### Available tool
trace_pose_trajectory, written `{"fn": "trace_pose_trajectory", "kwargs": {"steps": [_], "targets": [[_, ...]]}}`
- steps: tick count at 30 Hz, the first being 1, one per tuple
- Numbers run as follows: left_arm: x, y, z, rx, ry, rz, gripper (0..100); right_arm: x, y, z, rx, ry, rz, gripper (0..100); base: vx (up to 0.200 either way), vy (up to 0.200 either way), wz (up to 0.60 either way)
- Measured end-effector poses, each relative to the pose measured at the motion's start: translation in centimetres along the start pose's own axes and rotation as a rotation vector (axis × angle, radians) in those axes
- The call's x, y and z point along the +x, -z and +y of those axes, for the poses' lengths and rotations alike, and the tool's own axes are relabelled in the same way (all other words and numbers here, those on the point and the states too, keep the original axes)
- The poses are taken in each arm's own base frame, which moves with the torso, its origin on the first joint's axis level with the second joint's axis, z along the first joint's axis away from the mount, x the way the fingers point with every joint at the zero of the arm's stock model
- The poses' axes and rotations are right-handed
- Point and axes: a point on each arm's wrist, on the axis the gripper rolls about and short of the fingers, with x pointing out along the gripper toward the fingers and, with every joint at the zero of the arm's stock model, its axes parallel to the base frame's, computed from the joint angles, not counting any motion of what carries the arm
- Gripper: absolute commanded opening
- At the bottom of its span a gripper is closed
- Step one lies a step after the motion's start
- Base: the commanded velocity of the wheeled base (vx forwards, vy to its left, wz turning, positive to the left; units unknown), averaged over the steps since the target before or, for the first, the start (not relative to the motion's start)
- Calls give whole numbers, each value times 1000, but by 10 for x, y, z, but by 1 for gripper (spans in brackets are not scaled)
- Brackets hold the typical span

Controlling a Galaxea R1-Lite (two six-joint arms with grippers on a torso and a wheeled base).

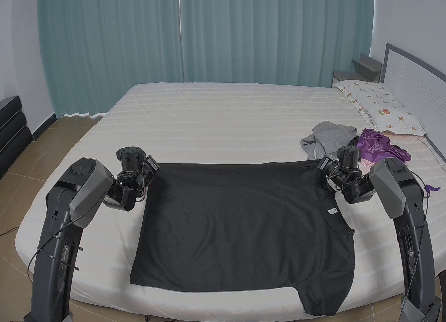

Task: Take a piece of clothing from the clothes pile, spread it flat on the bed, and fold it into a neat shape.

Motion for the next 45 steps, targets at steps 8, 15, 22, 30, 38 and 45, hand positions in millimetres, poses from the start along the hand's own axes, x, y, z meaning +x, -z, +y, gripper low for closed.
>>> {"fn": "trace_pose_trajectory", "kwargs": {"steps": [8,15,22,30,38,45], "targets": [[0,6,4,5,-14,19,100,2,16,-3,-6,20,23,100,0,0,0],[0,10,7,8,-29,29,100,-1,20,0,-8,24,29,100,0,0,0],[-12,10,15,13,-70,61,100,-22,9,-2,9,42,54,100,0,0,0],[-54,4,23,13,-99,156,100,-75,8,-7,65,47,166,100,0,0,0],[-118,-6,30,0,-104,287,100,-149,15,-7,94,40,286,100,0,0,0],[-186,-3,36,-53,-132,410,100,-220,31,-9,159,37,377,100,0,0,0]]}}
